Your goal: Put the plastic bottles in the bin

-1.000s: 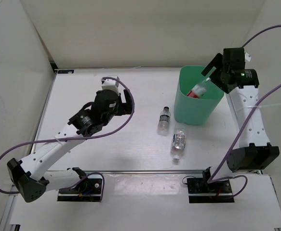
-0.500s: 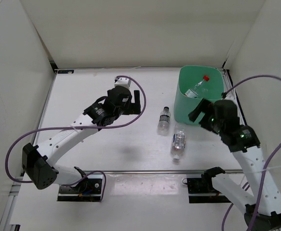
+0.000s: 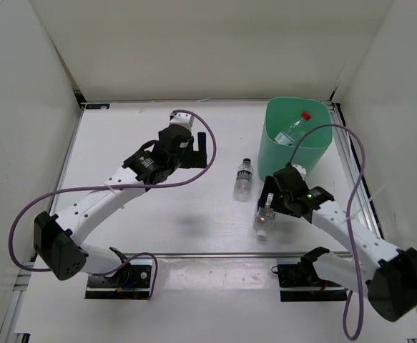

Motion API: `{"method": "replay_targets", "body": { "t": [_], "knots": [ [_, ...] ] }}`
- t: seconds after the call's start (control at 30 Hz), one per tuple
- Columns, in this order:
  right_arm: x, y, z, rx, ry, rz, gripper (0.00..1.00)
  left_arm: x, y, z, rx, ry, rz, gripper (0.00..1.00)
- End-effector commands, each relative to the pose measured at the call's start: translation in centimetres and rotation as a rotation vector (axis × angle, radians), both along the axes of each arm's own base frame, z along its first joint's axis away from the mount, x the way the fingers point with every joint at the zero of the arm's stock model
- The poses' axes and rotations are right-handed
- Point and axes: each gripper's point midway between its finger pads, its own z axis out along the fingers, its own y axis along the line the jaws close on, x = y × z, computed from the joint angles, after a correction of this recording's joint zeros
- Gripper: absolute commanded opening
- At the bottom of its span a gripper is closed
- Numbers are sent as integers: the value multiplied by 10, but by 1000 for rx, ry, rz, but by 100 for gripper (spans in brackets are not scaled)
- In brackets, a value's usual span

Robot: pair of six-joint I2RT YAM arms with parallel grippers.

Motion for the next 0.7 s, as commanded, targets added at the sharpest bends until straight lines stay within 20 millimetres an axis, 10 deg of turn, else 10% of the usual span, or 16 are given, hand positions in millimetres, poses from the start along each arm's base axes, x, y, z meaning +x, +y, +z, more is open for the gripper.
{"method": "replay_targets", "body": {
  "t": [0.0, 0.27, 0.47, 0.67],
  "knots": [
    [34, 13, 9, 2, -93, -6, 100, -6, 6, 4, -6, -5, -14, 100],
    [31, 21, -28, -63, 45, 24, 94, -14, 29, 4, -2, -5, 43, 100],
    [10, 14, -36, -73, 102, 52, 68, -19, 42, -2, -2, 9, 94, 100],
    [-15, 7, -10, -49, 129, 44, 50, -17, 47, -4, 1, 14, 115, 100]
  ]
}}
